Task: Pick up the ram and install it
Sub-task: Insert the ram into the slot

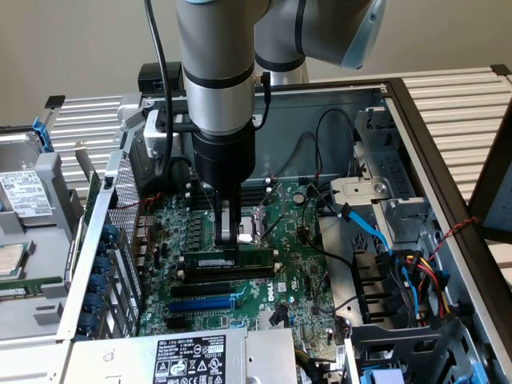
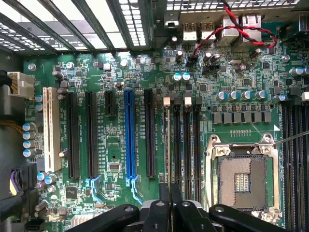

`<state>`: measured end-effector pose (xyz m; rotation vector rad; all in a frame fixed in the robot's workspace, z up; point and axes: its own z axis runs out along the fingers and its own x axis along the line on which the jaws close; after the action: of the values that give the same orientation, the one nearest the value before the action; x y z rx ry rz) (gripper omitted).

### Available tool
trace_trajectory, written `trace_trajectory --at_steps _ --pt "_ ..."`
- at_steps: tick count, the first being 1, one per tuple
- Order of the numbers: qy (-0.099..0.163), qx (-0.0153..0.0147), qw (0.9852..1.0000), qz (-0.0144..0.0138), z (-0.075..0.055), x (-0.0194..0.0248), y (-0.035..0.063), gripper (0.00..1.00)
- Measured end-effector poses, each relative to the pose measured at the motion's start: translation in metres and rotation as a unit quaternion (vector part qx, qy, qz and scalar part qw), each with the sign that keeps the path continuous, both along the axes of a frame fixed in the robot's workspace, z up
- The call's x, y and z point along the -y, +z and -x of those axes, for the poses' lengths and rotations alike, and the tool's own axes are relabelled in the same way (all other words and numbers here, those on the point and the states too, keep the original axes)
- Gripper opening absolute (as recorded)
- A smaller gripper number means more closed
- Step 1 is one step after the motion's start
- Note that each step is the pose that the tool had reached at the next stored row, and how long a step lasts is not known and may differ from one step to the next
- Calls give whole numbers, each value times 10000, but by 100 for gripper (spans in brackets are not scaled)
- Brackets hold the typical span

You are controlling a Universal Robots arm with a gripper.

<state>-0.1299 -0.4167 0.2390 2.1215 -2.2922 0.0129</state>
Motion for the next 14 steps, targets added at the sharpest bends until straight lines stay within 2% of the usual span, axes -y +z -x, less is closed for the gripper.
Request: trace_trajectory --at_steps 3,4,5,6,7,14 --pt "1 2 10000 0 0 0 0 12" --pt "1 11 10000 0 1 0 0 12" --pt "0 36 10000 0 4 0 -1 12" --pt "0 86 10000 0 10 0 -2 12" --pt "0 117 9999 0 13 0 -2 12" --pt "0 118 9999 -1 26 0 -10 12"
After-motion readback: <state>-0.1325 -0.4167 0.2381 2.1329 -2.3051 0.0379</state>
